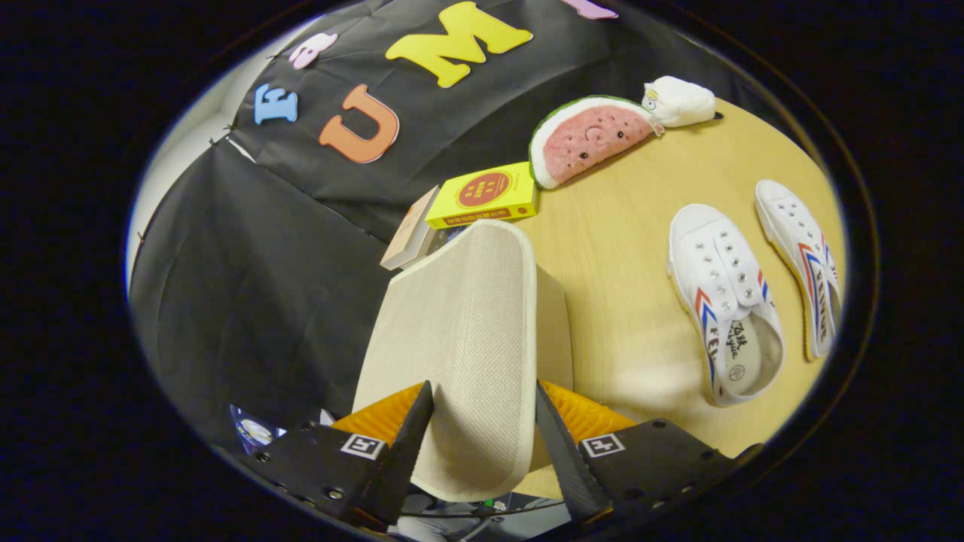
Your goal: Open the storage box then place both shoes into the box .Put the left shoe in first, then the right shoe, with the right side of both shoes facing outward in a uniform manner.
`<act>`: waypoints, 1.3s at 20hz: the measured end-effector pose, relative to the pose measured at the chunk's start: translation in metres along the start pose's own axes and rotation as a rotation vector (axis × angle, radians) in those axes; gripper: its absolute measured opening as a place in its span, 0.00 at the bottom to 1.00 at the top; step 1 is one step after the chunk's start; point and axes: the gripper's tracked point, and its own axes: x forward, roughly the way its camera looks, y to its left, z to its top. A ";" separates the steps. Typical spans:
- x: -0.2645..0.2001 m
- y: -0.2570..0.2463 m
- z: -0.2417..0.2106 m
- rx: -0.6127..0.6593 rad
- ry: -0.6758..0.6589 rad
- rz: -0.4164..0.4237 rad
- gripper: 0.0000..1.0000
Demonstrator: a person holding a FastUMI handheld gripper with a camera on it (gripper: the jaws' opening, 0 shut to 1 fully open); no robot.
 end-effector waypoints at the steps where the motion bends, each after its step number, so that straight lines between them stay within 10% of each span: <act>1: -0.004 -0.003 0.002 0.027 -0.005 -0.004 0.68; 8: -0.031 0.012 0.017 -0.015 -0.013 -0.019 0.01; 26: -0.047 0.261 0.024 -0.396 -0.107 0.112 0.00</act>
